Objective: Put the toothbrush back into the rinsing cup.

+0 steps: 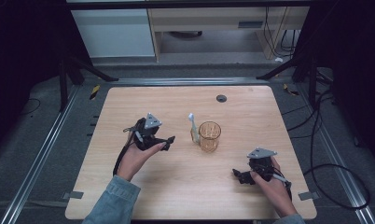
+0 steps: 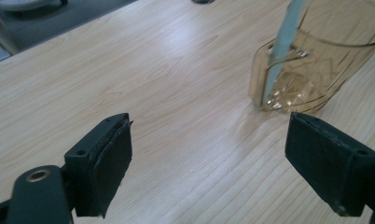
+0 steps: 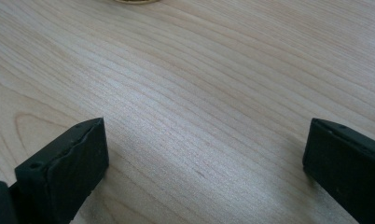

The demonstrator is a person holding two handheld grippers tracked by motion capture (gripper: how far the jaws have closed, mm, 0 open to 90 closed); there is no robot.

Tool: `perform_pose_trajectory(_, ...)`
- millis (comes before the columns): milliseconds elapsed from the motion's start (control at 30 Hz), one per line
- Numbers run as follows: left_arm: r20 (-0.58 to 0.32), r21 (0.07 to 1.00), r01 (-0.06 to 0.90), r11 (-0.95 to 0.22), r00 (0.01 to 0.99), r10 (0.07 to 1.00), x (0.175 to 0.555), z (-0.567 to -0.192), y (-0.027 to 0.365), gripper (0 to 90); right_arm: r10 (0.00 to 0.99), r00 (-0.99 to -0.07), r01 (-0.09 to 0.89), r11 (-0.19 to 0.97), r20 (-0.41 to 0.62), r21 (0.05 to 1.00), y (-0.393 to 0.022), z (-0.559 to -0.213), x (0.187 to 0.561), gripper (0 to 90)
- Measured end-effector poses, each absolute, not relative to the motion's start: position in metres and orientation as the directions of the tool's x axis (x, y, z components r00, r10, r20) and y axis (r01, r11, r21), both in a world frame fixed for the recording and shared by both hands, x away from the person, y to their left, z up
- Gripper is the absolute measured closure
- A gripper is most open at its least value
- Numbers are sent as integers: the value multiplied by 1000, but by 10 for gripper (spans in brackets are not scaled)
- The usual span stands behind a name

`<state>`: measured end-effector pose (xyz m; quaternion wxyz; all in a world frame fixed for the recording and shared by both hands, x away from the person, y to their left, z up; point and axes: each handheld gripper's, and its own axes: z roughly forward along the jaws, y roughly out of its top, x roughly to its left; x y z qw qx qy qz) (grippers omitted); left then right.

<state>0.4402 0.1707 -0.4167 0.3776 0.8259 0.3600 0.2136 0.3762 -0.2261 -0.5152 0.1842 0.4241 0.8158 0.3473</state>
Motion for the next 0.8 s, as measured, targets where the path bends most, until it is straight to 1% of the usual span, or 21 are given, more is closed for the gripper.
perform_pose_trajectory(200,68,754,483,-446,618,783,447,-424,186,139,823,-569,566,396,-5,723,-226,-515,376,5)
perform_pose_trajectory(367,46,729,527,-437,599,800,452,-440,198,139,824,-567,568,393,-3,723,-226,-515,376,4)
perform_pose_trajectory(467,23,731,542,-415,588,808,456,-445,209,136,824,-566,568,393,-4,723,-226,-515,376,4)
perform_pose_trajectory(600,53,708,571,-416,544,837,461,-451,228,133,824,-566,568,393,-3,723,-226,-515,376,4)
perform_pose_trajectory(667,61,710,584,-394,506,860,463,-454,239,130,824,-566,568,393,-3,723,-226,-515,376,4)
perform_pose_trajectory(700,99,700,586,-408,486,868,464,-455,244,110,824,-566,568,393,-3,723,-226,-515,376,4)
perform_pose_trajectory(733,134,695,585,-418,466,875,465,-456,248,110,824,-566,568,393,-3,723,-226,-515,376,4)
perform_pose_trajectory(767,151,691,587,-421,452,879,466,-457,252,112,824,-566,568,393,-3,723,-226,-515,376,4)
perform_pose_trajectory(800,148,694,592,-410,441,885,467,-459,257,111,824,-566,568,393,-4,723,-226,-515,376,4)
